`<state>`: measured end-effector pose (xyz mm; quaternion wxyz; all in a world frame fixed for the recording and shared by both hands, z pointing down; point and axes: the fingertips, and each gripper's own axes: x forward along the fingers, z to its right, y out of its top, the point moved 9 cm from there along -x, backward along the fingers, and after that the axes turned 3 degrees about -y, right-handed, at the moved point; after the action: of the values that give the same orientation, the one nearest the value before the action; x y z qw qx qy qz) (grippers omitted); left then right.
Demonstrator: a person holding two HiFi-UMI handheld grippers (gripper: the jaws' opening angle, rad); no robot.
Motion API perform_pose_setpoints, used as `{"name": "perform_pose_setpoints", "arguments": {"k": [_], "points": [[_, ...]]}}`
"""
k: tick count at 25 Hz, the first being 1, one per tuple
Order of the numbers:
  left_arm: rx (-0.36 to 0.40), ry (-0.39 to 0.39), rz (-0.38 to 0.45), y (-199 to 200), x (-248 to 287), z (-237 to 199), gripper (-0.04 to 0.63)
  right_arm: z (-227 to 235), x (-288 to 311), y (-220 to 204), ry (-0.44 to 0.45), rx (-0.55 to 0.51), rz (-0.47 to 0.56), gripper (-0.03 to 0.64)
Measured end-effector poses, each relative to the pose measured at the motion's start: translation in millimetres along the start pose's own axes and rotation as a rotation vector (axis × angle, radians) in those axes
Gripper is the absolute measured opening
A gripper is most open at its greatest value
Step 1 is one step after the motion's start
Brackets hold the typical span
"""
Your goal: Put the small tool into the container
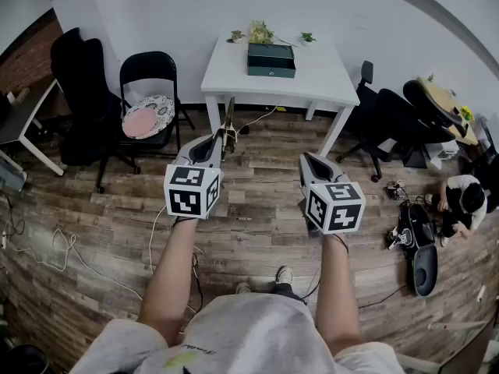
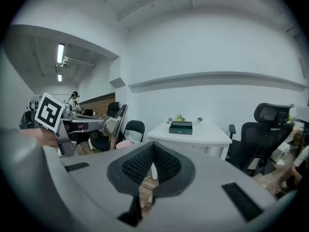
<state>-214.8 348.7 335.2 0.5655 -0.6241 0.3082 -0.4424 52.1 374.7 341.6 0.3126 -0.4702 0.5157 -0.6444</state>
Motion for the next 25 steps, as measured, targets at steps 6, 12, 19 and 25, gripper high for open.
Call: {"name": "perform_pose_setpoints", "arguments": {"k": [6,12,19,25], "points": [[0.003,-0.011,-0.008,1.1,8.4,-7.1,-0.002,-1.7,9.7,2.7,-0.017,-0.006,0.002,0.005],[0.012,-0.019,-0.014,1.7,14.8,-8.5,-0.003,1.0,15.9,3.9,-0.014,-0.003,0.004,0.005],[0.024,-0.018,-0.019,2.1,25.1,-11.0,-0.003,6.8,29.3,6.4,-0.002,-0.004,0.014,0.005],[0.022,-0.013,-0.022,3.0,50.2,-11.6,-0.003,23.2,49.9,7.2,0.019,-0.007,0.014,0.005]]}}
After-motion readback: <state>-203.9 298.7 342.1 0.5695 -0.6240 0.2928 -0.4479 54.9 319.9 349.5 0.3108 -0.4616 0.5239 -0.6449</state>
